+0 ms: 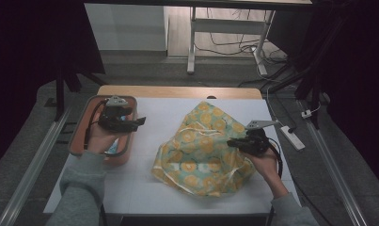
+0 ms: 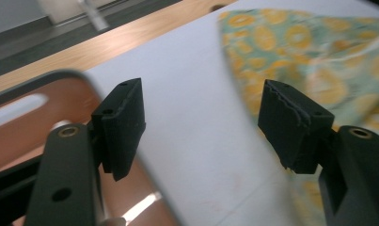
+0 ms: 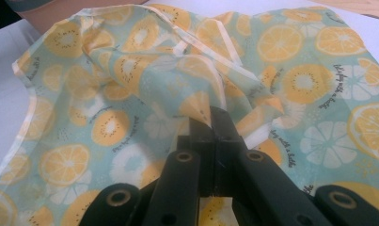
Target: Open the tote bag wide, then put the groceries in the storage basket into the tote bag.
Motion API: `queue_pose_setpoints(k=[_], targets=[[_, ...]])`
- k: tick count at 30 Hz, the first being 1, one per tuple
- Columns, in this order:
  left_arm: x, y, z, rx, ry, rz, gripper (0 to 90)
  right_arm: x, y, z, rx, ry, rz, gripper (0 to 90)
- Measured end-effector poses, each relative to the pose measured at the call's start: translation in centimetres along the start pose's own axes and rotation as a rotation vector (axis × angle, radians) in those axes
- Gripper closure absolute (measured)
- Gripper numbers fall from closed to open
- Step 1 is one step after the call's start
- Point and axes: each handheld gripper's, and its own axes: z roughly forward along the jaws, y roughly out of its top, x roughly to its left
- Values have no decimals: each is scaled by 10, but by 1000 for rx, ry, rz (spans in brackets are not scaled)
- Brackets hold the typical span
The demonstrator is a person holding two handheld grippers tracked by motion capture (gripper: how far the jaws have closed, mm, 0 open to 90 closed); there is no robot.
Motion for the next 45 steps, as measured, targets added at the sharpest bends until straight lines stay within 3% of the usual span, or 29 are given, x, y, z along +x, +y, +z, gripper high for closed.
queue_pose_setpoints(k=[4,16,21,28,34,45], targets=[[13,-5,4,32,68,-18,317,0,0,1,-1,2,-4,890],[43,-19,17,104,139,-86,311,1,-1,2,5,-1,-5,889],[57,-26,28,165,145,-120,304,2,-1,4,12,-3,-9,888],[69,-32,42,207,149,-159,305,1,-4,7,27,-6,-5,888],[73,-31,52,220,143,-163,305,0,-6,10,36,-8,-1,888],[82,-39,75,330,156,-178,302,2,-6,11,41,-7,-8,885]])
